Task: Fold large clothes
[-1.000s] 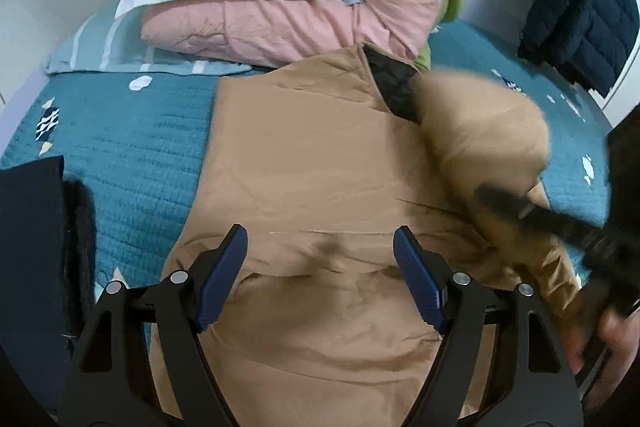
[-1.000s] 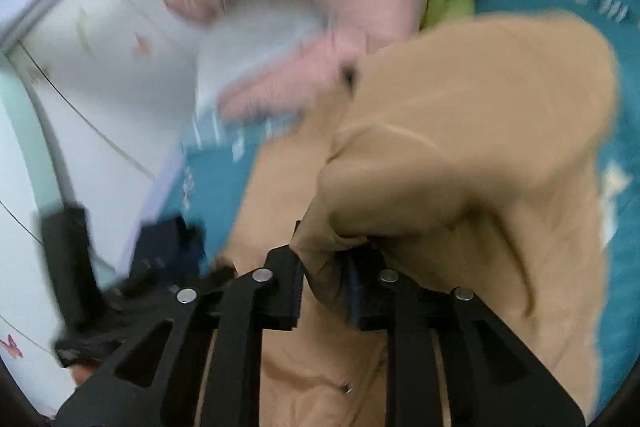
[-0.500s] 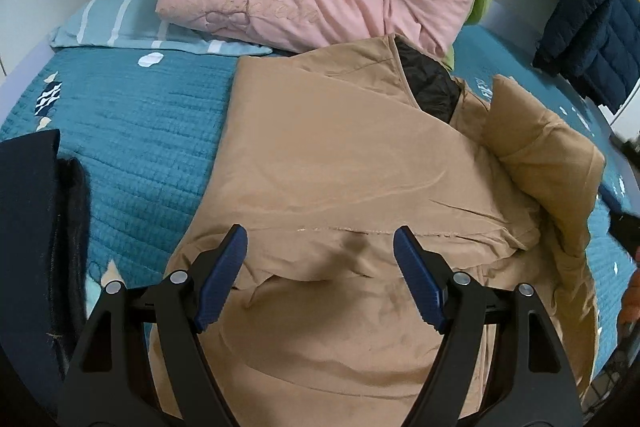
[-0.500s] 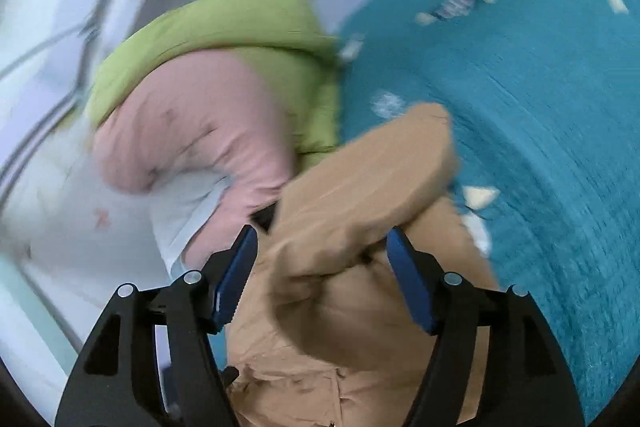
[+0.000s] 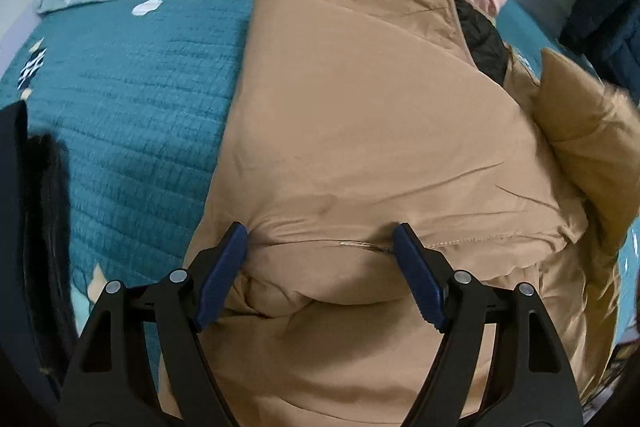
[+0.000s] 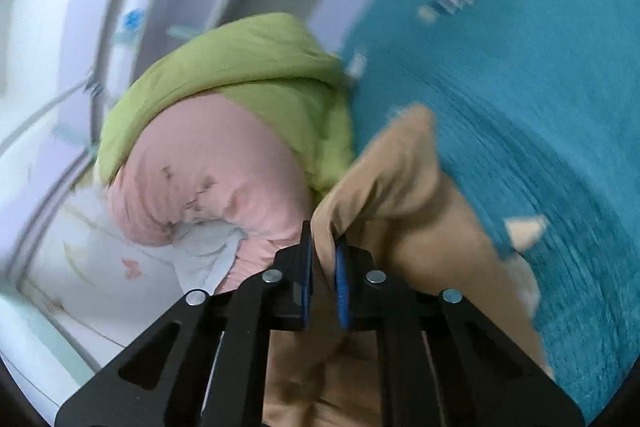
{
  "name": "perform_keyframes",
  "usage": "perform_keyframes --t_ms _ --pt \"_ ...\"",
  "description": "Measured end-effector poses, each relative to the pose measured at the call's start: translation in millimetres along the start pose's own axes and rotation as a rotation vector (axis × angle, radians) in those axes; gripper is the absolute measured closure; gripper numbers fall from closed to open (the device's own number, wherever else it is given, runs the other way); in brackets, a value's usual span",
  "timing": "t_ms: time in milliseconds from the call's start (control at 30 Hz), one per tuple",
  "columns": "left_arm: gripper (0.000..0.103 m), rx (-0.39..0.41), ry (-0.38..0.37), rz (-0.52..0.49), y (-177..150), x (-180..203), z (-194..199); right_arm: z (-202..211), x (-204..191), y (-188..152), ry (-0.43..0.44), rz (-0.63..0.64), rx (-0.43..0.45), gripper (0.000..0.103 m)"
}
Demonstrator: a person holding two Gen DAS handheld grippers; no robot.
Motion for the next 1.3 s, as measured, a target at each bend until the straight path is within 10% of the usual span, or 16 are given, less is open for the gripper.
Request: perform_keyframes --t_ms 200,333,433,600,733,967,1133,1300 --pt "0.027 0.122 -0.088 0.077 12 -22 36 -50 -147 -112 0.13 0.434 -0.253 0.088" --pt "0.027 0.213 -0.014 0.168 16 -66 59 -97 -140 -210 0.047 0.536 -0.522 0.048" --pt "0.027 0.194 0.006 0.244 11 -93 55 -108 -112 -242 -0.036 0.542 -0.606 0.048" --pt "0.027 0.186 -0.01 0.253 12 -95 53 -62 -110 -205 -0.001 0.516 -0.473 0.048" --pt "0.027 0.187 -0.017 0.216 10 -88 53 -23 -67 -126 -0.195 0.462 -0.27 0.048" --pt "0.026 0.126 0.007 0.132 7 -60 39 -25 66 -98 -0.456 0.342 -0.433 0.048" --pt "0.026 0.124 -0.04 0.095 33 -47 42 -7 44 -66 -0.269 0.261 -0.369 0.044" --pt "0.023 0.074 -0.046 0.093 83 -47 21 -27 57 -12 -0.292 0.206 -0.331 0.028"
Point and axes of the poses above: each gripper's, at about its wrist camera, not at the fingertips, and z roughly against the way its jaws point, x to its right, y to its top, the point moved 6 cm from there along -z, roughly the way its jaws point, and after that the axes turned 3 degrees about -y, right-handed, at the moved point
